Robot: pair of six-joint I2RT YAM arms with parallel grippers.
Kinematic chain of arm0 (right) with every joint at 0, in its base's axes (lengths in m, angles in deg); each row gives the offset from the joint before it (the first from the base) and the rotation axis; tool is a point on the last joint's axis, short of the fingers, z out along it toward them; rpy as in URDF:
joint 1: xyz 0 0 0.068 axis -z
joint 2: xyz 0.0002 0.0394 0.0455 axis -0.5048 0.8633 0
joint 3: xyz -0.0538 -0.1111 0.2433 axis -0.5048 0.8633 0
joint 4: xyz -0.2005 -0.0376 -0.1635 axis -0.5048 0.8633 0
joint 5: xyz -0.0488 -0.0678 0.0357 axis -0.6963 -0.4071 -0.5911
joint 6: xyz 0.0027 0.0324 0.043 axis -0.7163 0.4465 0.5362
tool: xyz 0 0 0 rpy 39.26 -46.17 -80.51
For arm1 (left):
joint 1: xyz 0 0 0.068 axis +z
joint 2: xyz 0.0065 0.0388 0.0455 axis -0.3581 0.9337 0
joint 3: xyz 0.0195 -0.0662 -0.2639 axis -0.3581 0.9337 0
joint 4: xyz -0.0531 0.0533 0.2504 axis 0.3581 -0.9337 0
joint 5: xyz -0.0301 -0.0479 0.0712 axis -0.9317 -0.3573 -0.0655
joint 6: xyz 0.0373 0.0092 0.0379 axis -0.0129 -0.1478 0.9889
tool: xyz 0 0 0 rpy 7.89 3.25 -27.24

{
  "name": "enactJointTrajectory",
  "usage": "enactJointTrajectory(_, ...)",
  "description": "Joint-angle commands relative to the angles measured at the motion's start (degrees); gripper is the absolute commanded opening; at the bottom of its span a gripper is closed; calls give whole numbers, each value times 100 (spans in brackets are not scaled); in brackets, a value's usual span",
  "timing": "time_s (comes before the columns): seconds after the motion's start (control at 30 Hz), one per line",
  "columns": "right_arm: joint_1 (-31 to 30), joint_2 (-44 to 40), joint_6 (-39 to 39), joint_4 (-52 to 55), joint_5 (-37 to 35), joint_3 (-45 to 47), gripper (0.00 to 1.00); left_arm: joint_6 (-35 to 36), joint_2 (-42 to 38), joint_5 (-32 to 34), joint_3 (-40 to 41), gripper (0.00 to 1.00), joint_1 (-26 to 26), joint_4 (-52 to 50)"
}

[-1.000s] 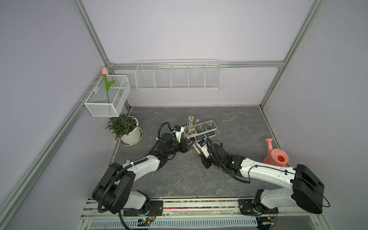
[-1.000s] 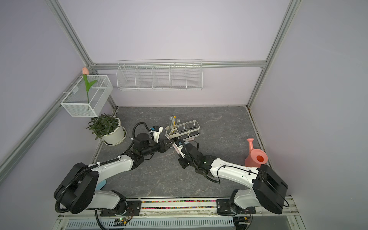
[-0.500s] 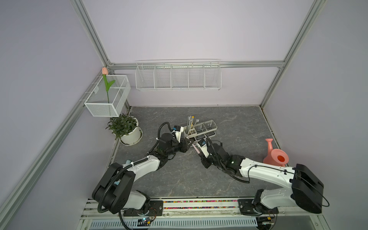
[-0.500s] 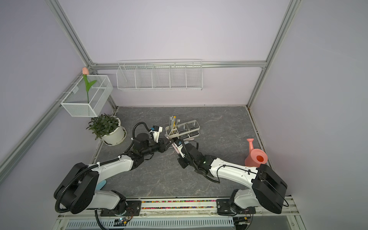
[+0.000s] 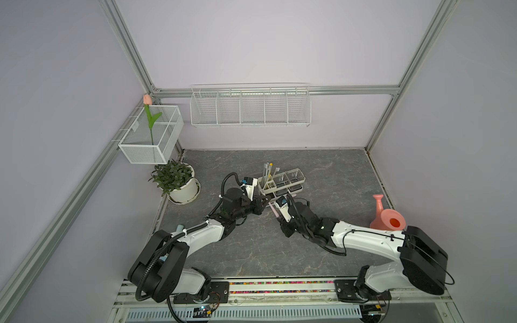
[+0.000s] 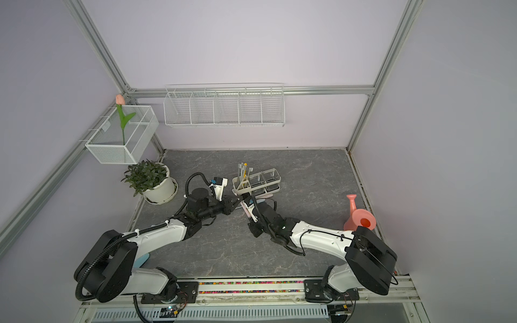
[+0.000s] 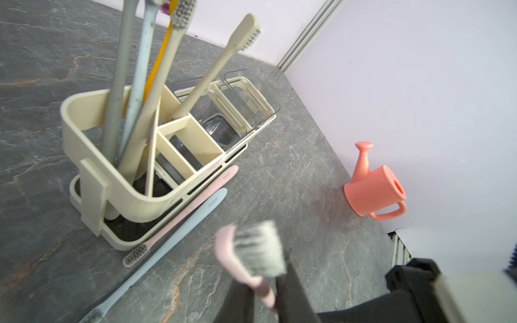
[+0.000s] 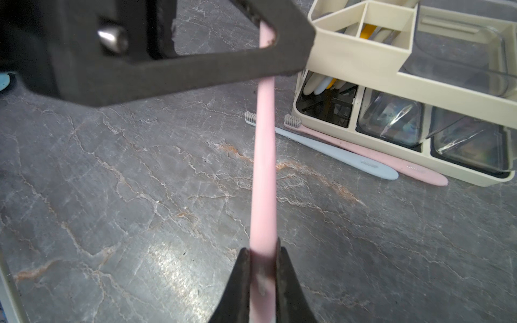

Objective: Place the toothbrush into the toothbrush holder
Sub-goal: Pick up the toothbrush from the center of the board.

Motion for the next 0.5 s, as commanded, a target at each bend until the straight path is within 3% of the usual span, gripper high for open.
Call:
enactJointTrajectory(0.0, 15, 83, 72, -159, 110, -122, 7, 117, -123, 291, 105, 8, 37, 9)
enactJointTrajectory(0.17, 2, 199, 81, -169, 143, -185, 7, 139, -172, 317, 113, 0, 36, -28)
enactJointTrajectory(0.47, 13, 148, 90, -142, 152, -163, 7, 247, -291, 385, 140, 0, 37, -133)
